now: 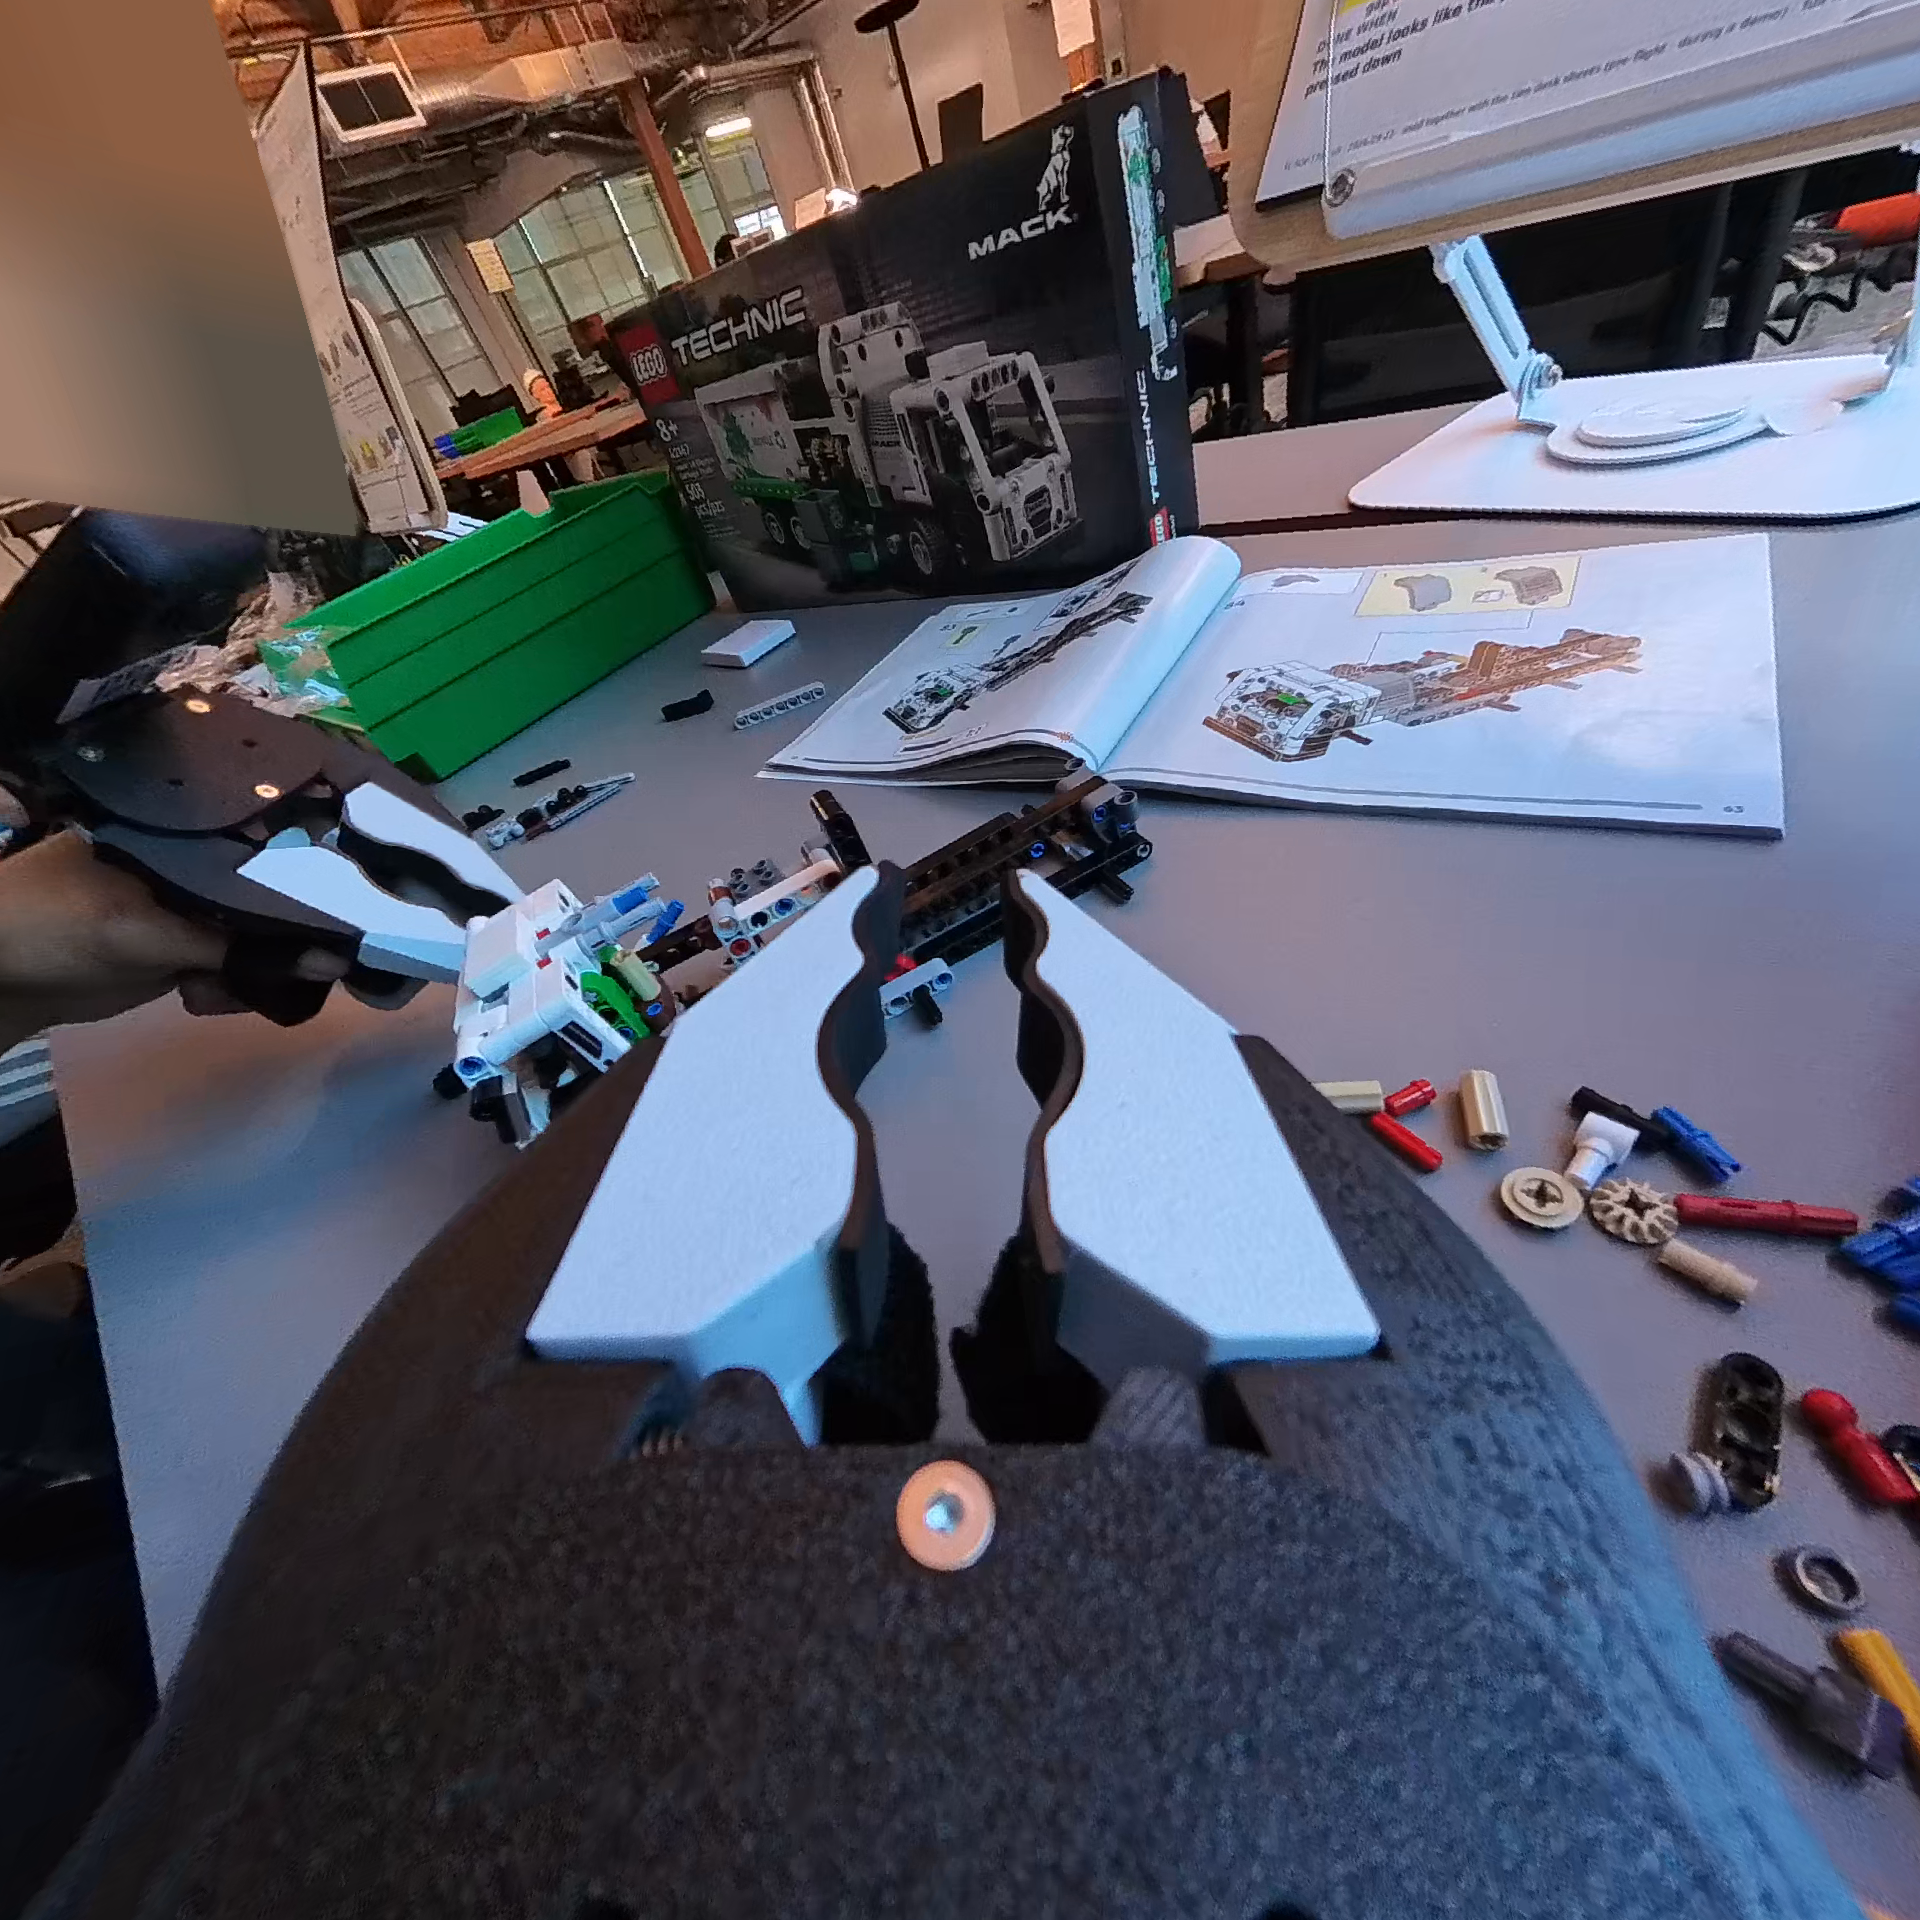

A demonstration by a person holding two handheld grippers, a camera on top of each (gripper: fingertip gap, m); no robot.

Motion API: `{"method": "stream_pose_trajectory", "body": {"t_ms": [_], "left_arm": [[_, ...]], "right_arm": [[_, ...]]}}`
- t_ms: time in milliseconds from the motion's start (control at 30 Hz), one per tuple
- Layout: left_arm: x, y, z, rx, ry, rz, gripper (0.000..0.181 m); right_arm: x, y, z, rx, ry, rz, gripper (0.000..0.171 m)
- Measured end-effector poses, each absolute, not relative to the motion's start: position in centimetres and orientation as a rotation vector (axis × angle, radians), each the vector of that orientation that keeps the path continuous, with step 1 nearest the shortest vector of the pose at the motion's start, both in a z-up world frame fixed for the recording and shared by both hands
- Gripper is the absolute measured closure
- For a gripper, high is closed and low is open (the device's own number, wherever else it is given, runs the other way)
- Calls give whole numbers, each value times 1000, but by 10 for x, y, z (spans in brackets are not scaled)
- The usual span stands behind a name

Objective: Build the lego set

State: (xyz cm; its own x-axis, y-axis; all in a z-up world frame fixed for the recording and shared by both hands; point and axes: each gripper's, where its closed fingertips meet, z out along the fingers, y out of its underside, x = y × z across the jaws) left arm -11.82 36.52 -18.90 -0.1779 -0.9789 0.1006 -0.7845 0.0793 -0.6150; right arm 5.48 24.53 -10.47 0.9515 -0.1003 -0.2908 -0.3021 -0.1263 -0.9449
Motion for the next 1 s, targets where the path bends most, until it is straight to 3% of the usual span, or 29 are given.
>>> {"method": "stream_pose_trajectory", "body": {"t_ms": [333,533,633,667,700,767,867,1000], "left_arm": [[-113,371,-182,-1631,1989,-776,179],[-76,374,-106,-1508,1598,-1322,179],[-64,365,-62,-1379,1403,-1640,180],[-61,363,-53,-1360,1351,-1721,180],[-60,360,-48,-1348,1311,-1793,180],[-60,355,-42,-1328,1246,-1941,180],[-61,354,-40,-1337,1134,-2100,180],[-63,347,-43,-1332,1103,-2161,180]], "right_arm": [[58,246,-105,-1699,323,164,155],[30,270,-42,-1670,117,173,158],[7,294,-34,-1713,-20,317,155],[-3,301,-33,-1720,-53,397,162],[-14,307,-33,-1720,-87,480,171],[-29,319,-31,-1695,-106,618,170],[-44,337,-39,-1731,-93,790,151],[-55,348,-33,-1657,-62,933,151]]}}
